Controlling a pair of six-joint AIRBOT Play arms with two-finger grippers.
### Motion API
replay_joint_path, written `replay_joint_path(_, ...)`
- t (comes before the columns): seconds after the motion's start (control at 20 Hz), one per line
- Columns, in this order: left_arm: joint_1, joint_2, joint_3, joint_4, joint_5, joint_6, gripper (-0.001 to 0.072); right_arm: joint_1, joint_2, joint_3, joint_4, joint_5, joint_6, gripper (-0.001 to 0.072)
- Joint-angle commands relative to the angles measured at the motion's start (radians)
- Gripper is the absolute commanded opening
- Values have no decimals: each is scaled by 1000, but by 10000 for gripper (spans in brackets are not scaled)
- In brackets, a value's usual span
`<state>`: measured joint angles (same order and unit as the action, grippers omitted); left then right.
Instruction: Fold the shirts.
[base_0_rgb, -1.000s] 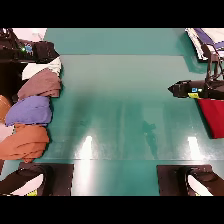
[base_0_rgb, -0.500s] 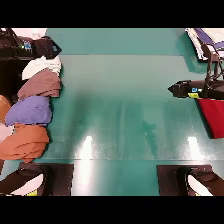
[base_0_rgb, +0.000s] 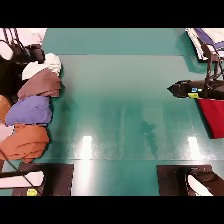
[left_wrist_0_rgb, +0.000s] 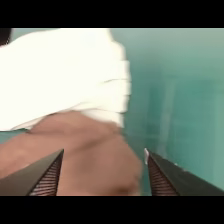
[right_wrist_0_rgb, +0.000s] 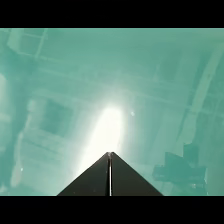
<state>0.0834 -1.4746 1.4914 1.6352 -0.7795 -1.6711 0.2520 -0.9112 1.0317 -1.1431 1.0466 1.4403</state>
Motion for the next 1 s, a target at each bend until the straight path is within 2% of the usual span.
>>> replay_joint_path(0.0, 68, -186, 20, 6, 139, -5, 612, 0, 1, 1, 2, 4, 1, 17)
replay_joint_path(0.2, 84, -344, 169, 4, 127, 4, 613, 0, 1, 0, 1, 3, 1, 18)
replay_joint_path(0.45, 84, -412, 218, 4, 156, 4, 610, 0, 1, 0, -1, -1, 1, 18)
replay_joint_path(0.5, 84, -416, 218, 4, 153, 5, 529, 0, 1, 0, -2, -2, 1, 18)
replay_joint_path(0.55, 84, -415, 219, 4, 155, 4, 228, 0, 1, 0, -2, -5, 1, 18)
replay_joint_path(0.6, 84, -413, 227, 5, 153, 5, 32, 0, 1, 0, -2, -9, 1, 18)
replay_joint_path(0.85, 84, -386, 436, 3, -16, 3, 23, 0, 1, 7, 0, -48, 1, 18)
replay_joint_path(0.95, 74, -304, 512, 4, -26, 4, 23, 0, 1, 51, -4, -62, 0, 17)
